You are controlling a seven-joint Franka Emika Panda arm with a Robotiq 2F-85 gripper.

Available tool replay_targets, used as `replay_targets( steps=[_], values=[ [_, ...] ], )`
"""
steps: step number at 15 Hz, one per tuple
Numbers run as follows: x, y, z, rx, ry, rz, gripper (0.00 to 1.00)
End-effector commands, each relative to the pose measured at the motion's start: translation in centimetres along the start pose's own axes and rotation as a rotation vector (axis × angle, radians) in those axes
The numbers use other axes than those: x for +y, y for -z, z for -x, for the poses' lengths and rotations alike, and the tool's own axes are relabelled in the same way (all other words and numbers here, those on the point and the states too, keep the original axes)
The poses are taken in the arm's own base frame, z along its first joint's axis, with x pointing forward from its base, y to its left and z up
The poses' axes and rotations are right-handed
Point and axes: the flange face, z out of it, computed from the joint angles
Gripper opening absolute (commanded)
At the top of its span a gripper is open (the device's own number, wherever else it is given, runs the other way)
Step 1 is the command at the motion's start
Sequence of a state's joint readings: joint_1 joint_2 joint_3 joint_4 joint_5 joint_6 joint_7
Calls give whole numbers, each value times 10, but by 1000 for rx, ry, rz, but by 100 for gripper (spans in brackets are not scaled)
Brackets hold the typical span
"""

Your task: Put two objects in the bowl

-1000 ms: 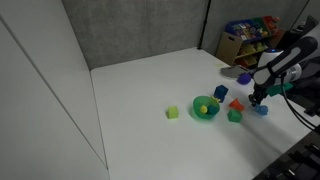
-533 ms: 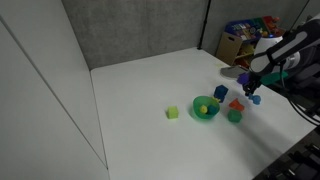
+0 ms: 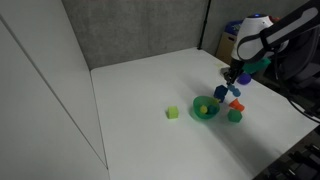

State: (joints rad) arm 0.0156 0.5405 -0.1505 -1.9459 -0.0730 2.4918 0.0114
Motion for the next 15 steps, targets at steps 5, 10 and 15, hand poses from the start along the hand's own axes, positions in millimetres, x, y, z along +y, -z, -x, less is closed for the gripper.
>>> replay_targets(
  steps=[5, 10, 15],
  values=[
    [-112, 24, 1, 5, 96, -26, 16],
    [-100, 22, 6, -21, 64, -20, 55],
    [-39, 11, 10, -37, -25, -9, 94]
  ],
)
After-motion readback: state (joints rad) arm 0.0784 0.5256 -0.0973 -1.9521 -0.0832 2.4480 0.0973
